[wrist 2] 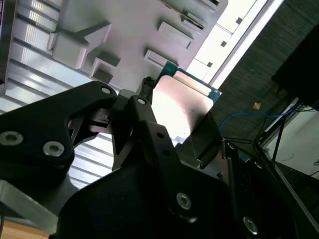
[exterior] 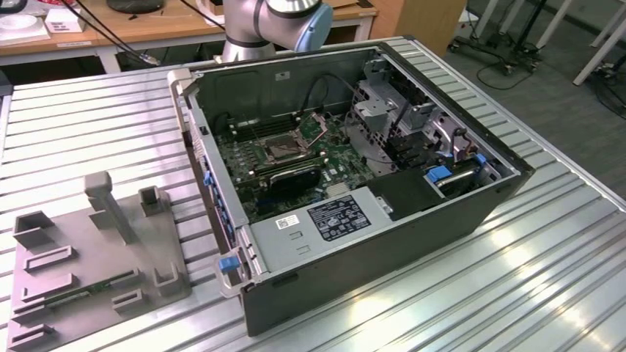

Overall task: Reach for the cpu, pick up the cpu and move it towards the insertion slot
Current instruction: 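Pick up the cpu and move it towards the insertion slot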

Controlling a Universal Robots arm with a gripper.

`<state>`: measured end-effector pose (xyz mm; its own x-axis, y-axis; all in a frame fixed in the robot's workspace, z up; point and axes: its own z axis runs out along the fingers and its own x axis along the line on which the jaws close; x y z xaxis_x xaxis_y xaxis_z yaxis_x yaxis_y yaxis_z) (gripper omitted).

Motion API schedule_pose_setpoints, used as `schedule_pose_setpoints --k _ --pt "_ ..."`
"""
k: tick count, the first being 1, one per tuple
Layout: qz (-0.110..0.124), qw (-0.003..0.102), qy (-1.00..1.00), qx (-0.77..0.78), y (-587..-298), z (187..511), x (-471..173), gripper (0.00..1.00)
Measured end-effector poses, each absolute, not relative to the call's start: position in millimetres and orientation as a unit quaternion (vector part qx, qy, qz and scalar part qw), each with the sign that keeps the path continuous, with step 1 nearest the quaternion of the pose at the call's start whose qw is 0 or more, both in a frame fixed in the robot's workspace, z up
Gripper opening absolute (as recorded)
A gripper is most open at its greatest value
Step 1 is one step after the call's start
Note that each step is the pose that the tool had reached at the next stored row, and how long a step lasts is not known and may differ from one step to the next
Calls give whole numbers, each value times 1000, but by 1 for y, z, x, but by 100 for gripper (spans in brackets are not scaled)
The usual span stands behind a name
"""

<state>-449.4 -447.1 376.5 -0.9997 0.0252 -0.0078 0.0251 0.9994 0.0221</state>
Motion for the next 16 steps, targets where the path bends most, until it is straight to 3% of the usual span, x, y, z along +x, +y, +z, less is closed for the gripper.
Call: schedule_pose_setpoints --k 16 --pt "11 4 1000 13 -447 376 -435 55"
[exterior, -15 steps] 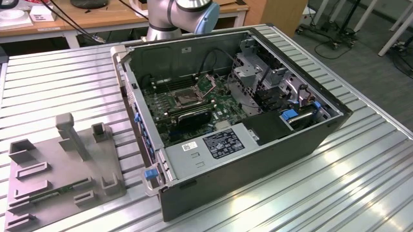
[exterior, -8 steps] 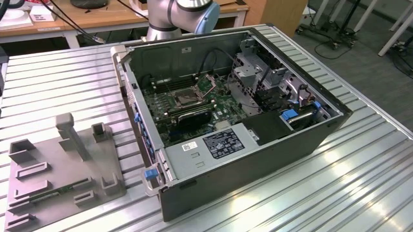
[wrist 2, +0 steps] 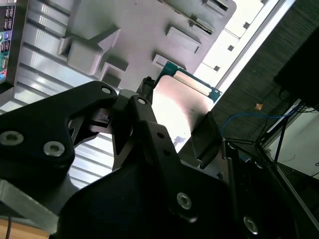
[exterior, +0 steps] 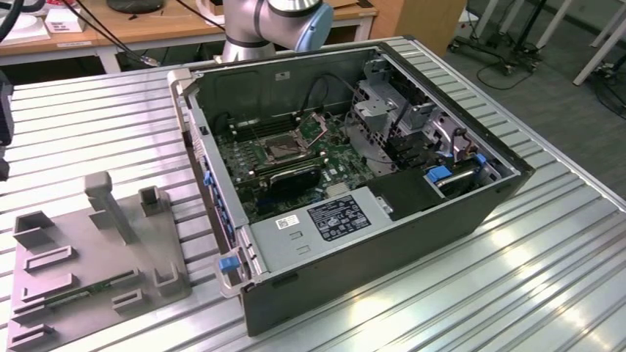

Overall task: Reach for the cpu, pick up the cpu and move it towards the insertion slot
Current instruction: 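Pick up the cpu and move it towards the insertion slot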

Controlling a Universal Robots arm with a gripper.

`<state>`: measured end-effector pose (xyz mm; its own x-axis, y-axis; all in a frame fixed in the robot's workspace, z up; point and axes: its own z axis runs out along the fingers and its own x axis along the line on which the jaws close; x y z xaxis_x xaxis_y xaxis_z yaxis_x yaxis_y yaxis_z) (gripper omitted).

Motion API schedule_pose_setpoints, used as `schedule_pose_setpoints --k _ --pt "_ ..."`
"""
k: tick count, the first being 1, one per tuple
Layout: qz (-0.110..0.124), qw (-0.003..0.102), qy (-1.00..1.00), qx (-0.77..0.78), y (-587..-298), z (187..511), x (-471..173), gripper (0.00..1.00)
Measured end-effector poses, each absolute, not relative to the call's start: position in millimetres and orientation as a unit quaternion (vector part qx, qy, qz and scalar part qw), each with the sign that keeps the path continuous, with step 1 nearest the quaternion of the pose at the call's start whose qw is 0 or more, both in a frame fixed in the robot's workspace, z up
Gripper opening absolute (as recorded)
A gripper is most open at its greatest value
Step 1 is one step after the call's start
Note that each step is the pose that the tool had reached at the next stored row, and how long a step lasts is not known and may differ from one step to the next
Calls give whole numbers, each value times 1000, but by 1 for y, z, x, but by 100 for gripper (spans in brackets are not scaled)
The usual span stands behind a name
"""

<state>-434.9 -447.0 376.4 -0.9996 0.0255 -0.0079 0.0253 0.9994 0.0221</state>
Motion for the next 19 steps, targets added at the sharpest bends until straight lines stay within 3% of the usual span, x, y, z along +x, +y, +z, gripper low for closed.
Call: schedule_pose_setpoints --k 19 --pt "11 4 1000 13 -447 380 -424 55"
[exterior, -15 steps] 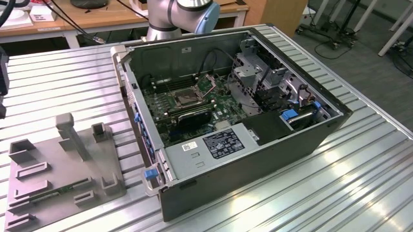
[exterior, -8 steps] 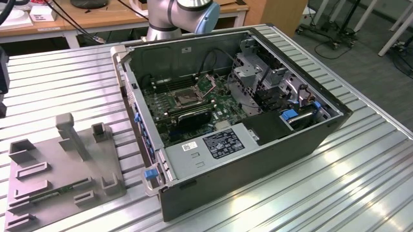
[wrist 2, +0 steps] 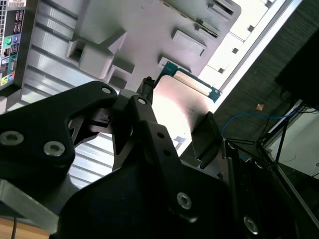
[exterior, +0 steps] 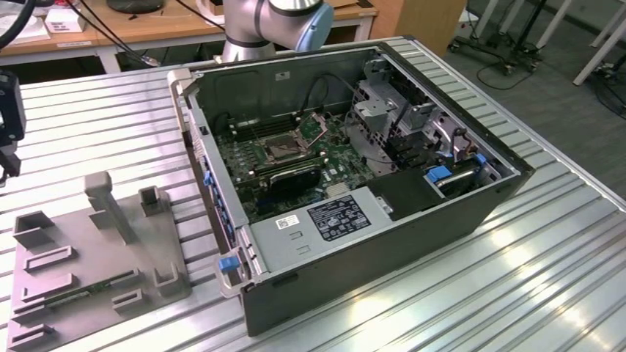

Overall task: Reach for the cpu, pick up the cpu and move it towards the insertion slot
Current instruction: 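Pick up the cpu and move it towards the insertion slot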

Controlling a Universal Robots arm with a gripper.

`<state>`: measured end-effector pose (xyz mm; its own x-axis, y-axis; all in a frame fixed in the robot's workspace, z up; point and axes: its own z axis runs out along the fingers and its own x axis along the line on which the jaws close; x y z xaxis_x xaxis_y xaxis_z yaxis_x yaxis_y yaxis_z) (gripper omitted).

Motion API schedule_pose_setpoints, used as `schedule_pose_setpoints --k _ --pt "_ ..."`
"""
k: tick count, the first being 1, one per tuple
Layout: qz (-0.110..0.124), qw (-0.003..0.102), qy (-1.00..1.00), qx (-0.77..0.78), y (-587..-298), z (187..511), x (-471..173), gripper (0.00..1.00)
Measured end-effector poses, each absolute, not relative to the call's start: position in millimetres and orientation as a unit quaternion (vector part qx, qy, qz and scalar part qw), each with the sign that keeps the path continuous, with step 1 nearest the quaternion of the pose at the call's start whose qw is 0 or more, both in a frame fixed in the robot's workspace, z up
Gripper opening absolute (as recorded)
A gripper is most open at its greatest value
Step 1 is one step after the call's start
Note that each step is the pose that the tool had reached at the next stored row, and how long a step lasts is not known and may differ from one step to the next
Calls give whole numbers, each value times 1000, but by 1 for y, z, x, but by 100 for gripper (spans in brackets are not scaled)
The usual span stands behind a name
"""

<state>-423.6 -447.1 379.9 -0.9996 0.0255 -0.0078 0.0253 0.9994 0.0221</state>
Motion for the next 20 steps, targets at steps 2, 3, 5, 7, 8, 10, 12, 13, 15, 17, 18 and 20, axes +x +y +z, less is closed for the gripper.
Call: schedule_pose_setpoints --k 2,3,5,7,8,10,12,13,15,17,18,20 --pt "11 4 1000 13 -447 380 -421 55" --pt "11 4 1000 13 -447 380 -420 55" --pt "11 4 1000 13 -447 380 -418 55" --pt "11 4 1000 13 -447 380 -416 55" --pt "11 4 1000 13 -447 380 -415 55" --pt "11 4 1000 13 -447 380 -414 55" --pt "11 4 1000 13 -447 380 -412 55" --pt "11 4 1000 13 -447 380 -411 55" --pt "11 4 1000 13 -447 380 -409 55" --pt "11 4 1000 13 -447 380 -407 55" --pt "11 4 1000 13 -447 380 -406 55" --pt "11 4 1000 13 -447 380 -404 55"
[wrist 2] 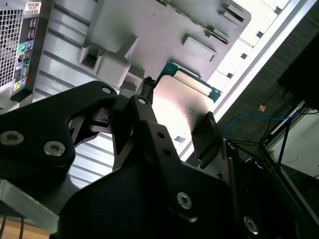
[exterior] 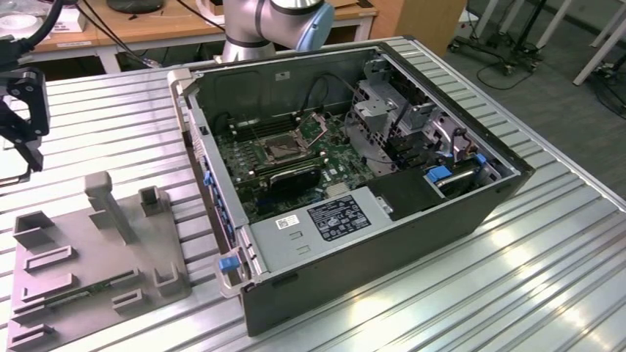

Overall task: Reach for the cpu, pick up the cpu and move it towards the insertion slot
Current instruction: 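Pick up the cpu and move it towards the insertion slot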

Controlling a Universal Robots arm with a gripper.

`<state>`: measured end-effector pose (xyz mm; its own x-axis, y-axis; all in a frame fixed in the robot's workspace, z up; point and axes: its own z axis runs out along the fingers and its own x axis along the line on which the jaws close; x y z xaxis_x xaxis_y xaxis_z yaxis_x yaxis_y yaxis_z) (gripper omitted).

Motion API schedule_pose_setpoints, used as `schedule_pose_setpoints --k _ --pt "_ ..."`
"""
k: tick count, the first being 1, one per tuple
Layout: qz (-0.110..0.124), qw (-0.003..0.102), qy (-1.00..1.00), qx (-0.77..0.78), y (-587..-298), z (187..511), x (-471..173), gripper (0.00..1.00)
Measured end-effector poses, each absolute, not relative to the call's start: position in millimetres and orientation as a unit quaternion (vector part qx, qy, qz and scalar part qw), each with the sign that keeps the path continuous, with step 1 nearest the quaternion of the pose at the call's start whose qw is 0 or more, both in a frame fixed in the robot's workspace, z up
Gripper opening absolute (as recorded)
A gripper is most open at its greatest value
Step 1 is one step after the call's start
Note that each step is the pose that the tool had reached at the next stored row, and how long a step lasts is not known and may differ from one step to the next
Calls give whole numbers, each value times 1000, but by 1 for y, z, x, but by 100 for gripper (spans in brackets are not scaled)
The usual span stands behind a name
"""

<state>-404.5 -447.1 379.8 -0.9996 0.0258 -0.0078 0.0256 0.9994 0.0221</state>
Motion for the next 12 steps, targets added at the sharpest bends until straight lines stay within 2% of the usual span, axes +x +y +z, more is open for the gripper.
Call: schedule_pose_setpoints --k 12 --pt "11 4 1000 13 -447 380 -404 55"
